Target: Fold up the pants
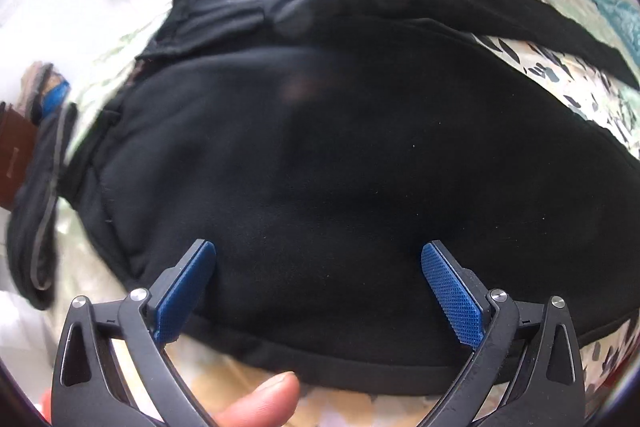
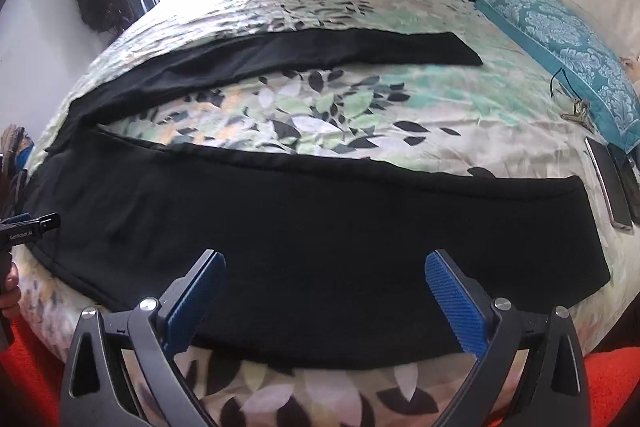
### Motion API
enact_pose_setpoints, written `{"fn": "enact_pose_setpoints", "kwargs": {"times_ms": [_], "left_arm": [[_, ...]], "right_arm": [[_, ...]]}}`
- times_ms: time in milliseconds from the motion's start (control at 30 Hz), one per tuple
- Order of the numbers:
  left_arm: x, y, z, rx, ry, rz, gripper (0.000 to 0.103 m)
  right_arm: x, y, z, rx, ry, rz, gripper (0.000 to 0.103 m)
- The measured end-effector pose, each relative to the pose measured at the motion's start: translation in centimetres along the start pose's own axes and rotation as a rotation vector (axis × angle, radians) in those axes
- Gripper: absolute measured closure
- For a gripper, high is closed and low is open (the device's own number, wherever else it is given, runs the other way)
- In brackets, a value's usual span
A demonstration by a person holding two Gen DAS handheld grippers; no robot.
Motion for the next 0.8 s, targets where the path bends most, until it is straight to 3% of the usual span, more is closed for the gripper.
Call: {"fn": "enact_pose_setpoints", "kwargs": {"times_ms": [233, 333, 433, 667, 800], "left_arm": [[0.3, 0.1, -0.4, -0.026, -0.059, -0.031, 0.0], [0.0, 0.0, -0.8, -0.012, -0.107, -0.034, 0.0], [-0.1, 0.1, -0.7, -0.02, -0.088, -0.042, 0.0], [-0.1, 0.5, 0.0, 0.001, -0.043, -0.078, 0.001], [-1.1, 0.7, 0.6, 0.005, -0.055, -0.118, 0.0]], "right_arm": [[4.5, -2.5, -2.5, 0.046, 0.134, -0.026, 0.003], [5.2, -3.2, -3.2, 0.096, 0.142, 0.015, 0.0], [5.6, -3.5, -3.7, 0.15, 0.158, 0.044, 0.0], [5.6, -3.4, -3.7, 0.127, 0.164, 0.032, 0.0], [4.7, -3.4, -3.1, 0.123, 0.147, 0.054, 0.0]]}}
Point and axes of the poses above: each gripper's, at about its wrist camera, not at the fingertips, and x roughly the way its jaws point, y to its left, z to its top, the point moved 9 cm from there along x, roughly the way its jaws point, and after that the axes turned 10 degrees about y, right-handed, at the moved point
